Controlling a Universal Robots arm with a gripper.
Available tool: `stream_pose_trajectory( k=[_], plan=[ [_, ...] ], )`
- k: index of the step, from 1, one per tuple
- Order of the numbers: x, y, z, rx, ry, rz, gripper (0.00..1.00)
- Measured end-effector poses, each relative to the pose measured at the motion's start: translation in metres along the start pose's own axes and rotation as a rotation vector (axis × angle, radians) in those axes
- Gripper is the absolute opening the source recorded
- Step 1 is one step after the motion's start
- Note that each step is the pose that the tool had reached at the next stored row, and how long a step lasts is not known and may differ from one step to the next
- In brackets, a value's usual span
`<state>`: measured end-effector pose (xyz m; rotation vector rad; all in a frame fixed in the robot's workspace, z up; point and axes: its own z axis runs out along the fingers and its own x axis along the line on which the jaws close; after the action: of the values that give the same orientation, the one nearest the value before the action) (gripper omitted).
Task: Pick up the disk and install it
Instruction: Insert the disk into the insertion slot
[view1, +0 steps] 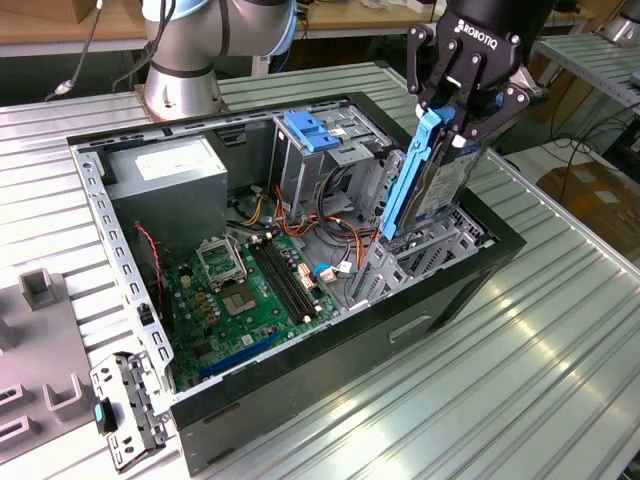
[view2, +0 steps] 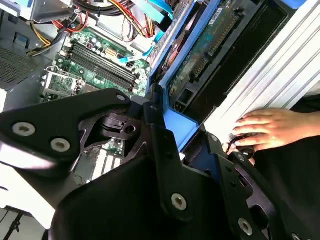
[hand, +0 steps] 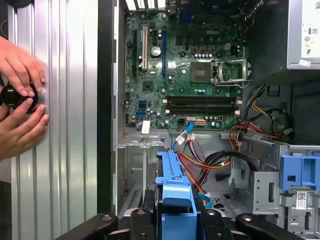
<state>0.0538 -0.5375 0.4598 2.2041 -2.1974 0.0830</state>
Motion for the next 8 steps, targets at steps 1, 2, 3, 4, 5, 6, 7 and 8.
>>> stream_pose_trajectory(
  k=[1,2,3,4,5,6,7,8],
  plan=[
    [0.0041,0.0,0.0058,-0.0001,0.0004,0.001,0.37],
    [0.0053,0.0001,0.0084,-0.0001,0.0007,0.001,0.37],
    [0.0078,0.0001,0.0098,-0.0001,0.0006,0.001,0.37],
    [0.0088,0.0001,0.0121,0.0003,0.0005,-0.008,0.37],
    [0.0089,0.0002,0.0159,-0.0031,0.0018,-0.008,0.37],
    [0.0088,0.0003,0.0168,-0.0047,0.0021,-0.008,0.37],
    [0.0088,0.0003,0.0175,-0.0051,0.0021,-0.008,0.37],
    [0.0087,0.0003,0.0198,-0.0074,0.0019,-0.008,0.37]
  ],
)
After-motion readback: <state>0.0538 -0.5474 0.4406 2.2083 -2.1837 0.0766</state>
